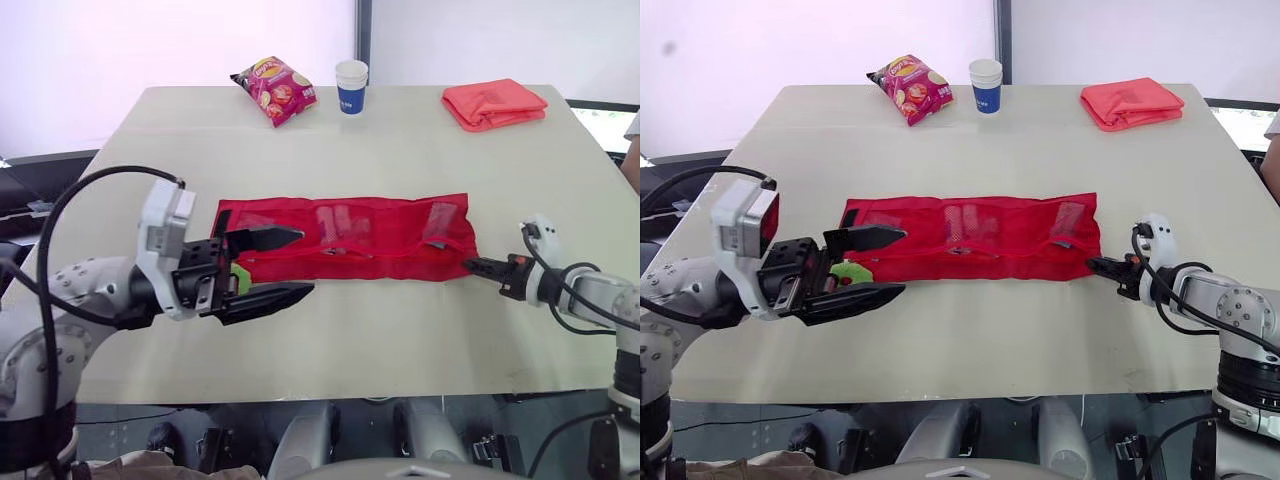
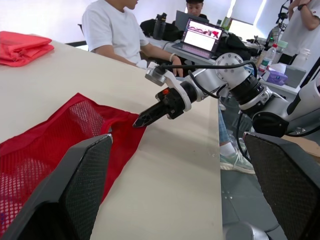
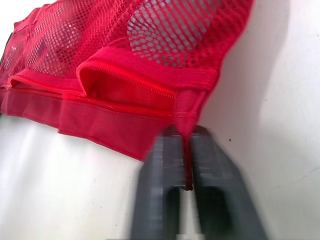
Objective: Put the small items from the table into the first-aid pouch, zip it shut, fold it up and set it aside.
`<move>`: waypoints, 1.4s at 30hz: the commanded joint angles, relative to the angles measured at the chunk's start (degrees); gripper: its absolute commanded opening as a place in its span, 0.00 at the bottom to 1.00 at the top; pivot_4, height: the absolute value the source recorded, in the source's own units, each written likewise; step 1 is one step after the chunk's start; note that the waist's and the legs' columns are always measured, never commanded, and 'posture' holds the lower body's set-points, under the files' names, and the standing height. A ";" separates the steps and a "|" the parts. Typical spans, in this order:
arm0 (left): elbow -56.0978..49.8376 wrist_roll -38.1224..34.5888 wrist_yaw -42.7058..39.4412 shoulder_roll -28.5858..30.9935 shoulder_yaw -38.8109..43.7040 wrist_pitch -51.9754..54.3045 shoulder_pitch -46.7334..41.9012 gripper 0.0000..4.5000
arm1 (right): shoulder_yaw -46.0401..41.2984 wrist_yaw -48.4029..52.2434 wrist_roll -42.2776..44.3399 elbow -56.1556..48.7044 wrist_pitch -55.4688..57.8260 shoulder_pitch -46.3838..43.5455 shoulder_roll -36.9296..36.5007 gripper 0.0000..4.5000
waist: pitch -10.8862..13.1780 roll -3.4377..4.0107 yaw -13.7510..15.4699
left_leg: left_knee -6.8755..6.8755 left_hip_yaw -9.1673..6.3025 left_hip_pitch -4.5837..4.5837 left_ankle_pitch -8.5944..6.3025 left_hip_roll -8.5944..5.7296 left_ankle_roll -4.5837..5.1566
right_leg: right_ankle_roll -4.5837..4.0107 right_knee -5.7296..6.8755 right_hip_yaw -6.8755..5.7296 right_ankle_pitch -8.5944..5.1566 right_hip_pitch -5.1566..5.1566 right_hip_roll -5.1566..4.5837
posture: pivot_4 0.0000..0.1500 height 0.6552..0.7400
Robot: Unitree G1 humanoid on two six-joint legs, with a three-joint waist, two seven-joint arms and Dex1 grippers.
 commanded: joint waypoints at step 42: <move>29.60 16.56 8.97 -10.85 -13.36 -1.60 -12.21 1.00 | -13.36 10.09 12.54 -34.31 -19.64 8.64 -21.18 0.97 | 0.25 0.24 1.52 | -0.05 0.01 -0.03 -0.01 0.09 0.03 | 0.01 -0.12 -0.05 0.01 0.03 0.06 | 1.00 1.00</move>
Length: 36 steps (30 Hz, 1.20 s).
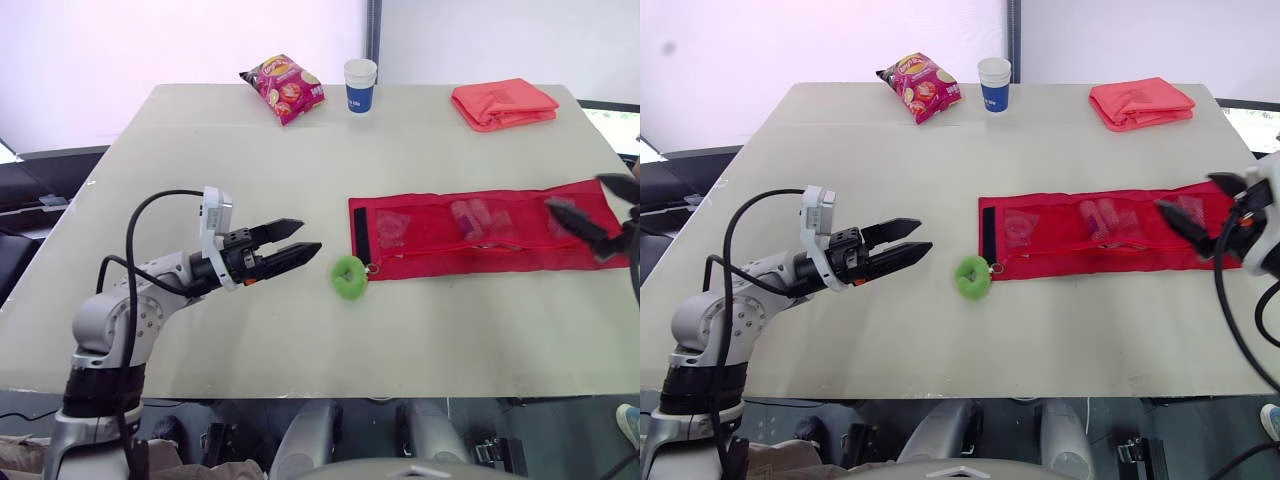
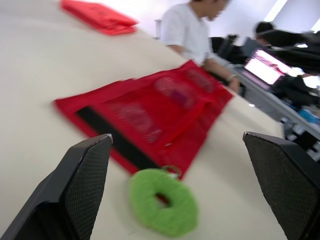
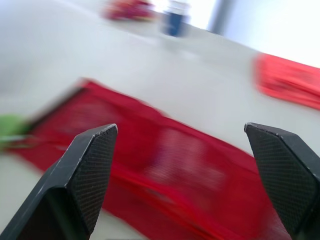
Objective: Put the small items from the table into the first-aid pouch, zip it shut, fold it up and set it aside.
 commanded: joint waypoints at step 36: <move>27.86 2.21 27.06 -29.66 9.20 28.96 -27.65 1.00 | 6.50 -8.68 14.41 -12.91 -8.73 8.25 -4.82 0.97 | 0.02 -0.37 0.46 | 0.22 -0.13 -0.11 0.15 -0.22 -0.26 | 0.02 0.02 -0.09 0.01 0.01 -0.19 | 1.00 1.00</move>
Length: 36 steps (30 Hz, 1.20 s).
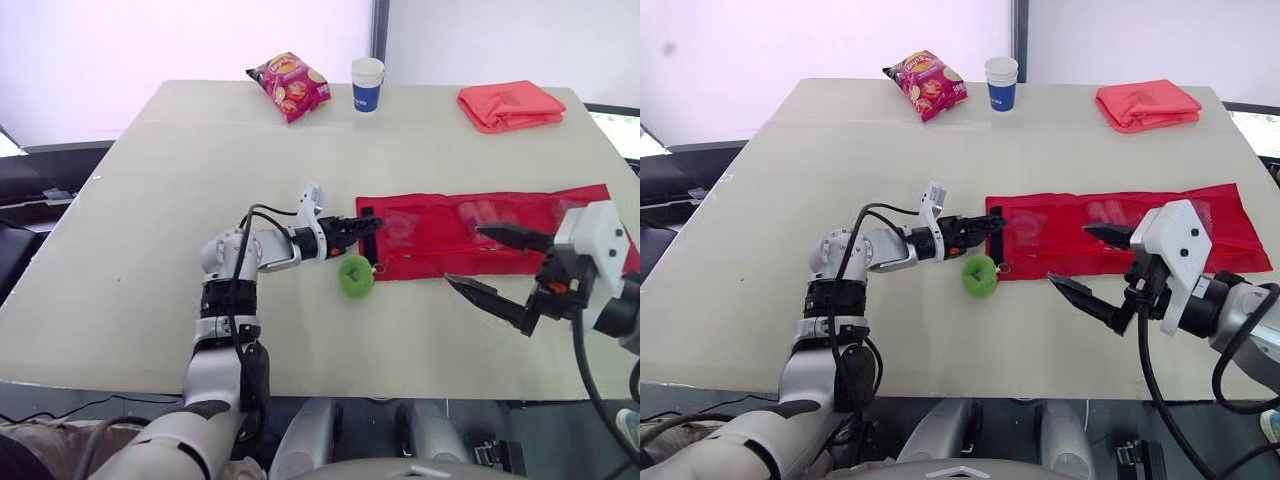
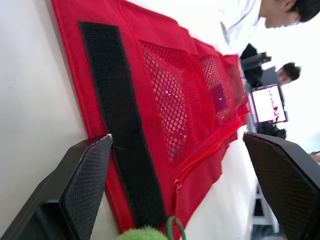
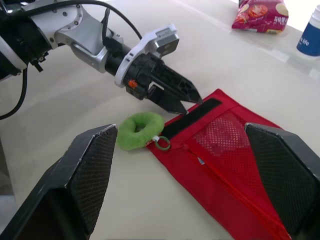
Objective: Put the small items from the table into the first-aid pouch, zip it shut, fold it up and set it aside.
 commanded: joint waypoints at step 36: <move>7.14 4.26 -10.34 -3.30 -5.54 -5.76 -0.82 0.79 | 6.10 -5.13 1.86 0.01 -0.99 -4.14 -1.78 1.00 | 0.00 -0.02 -0.28 | 0.00 0.00 0.00 0.00 0.01 0.00 | 0.00 -0.01 -0.01 0.00 0.00 0.00 | 1.00 1.00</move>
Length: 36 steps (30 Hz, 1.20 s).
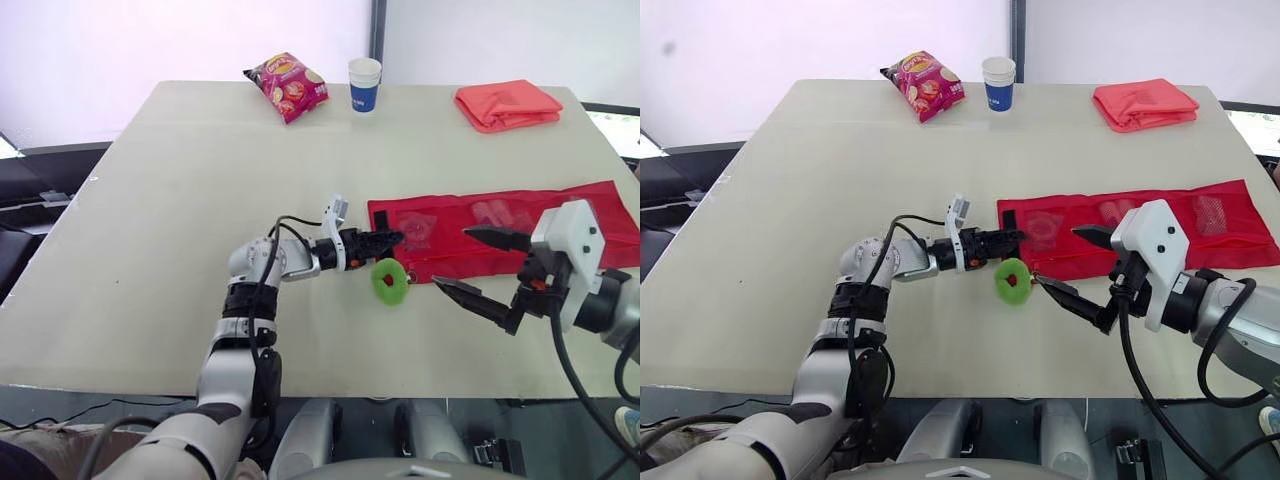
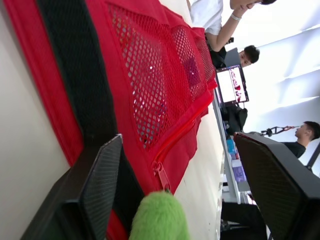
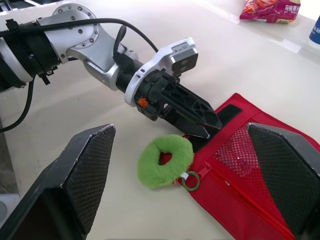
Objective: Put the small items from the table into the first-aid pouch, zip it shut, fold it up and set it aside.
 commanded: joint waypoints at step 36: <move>-1.73 15.75 1.84 2.04 -10.07 -13.47 -2.79 0.79 | -31.76 12.28 1.26 -2.47 -1.71 22.46 -3.32 1.00 | 0.00 -0.13 1.12 | 0.03 -0.01 0.09 -0.04 -0.04 0.07 | 0.05 -0.13 -0.04 0.02 0.20 0.00 | 1.00 1.00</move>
